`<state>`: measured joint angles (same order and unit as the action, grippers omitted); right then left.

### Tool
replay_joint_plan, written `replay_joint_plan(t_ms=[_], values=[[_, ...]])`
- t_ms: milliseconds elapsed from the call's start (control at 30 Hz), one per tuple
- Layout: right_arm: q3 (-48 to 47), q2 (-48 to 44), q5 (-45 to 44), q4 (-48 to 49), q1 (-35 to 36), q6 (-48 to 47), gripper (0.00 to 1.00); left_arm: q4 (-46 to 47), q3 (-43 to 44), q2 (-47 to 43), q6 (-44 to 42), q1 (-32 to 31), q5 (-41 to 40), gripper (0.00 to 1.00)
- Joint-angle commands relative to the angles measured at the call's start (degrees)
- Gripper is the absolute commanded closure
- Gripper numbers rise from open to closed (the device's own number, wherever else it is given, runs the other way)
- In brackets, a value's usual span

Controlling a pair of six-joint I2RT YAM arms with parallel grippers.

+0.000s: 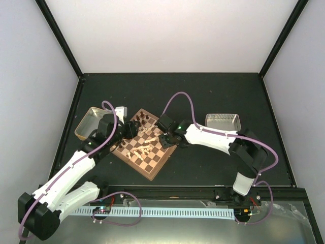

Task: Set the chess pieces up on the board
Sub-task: Move the chess piece to the chessboard, then pick up the chess piece from the chessboard.

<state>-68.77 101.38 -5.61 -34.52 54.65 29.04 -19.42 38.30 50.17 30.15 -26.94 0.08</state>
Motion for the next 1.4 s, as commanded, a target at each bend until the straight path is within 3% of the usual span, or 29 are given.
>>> replay_joint_plan(t_ms=[0, 367, 633, 900, 1367], values=[[-4.47, -3.24, -1.61, -0.35, -0.68, -0.39, 0.59, -1.55, 1.27, -1.75, -0.57, 0.85, 0.43, 0.43], [-16.08, 7.6, 2.62, -2.95, -3.37, -11.75, 0.61, -3.69, -0.38, -5.22, 0.9, 2.78, 1.15, 0.43], [-18.92, 13.22, 3.61, -4.86, -3.35, -14.17, 0.74, -2.74, -2.46, -5.55, 2.77, 3.47, 3.86, 0.45], [-18.98, 15.67, 1.12, -5.12, -3.33, -14.67, 0.81, -2.24, -3.06, -5.37, 2.98, 3.65, 4.75, 0.46], [-15.11, 16.05, 2.18, -5.29, -3.57, -14.41, 0.76, -1.13, -3.06, -4.58, 3.24, 3.82, 6.36, 0.46]])
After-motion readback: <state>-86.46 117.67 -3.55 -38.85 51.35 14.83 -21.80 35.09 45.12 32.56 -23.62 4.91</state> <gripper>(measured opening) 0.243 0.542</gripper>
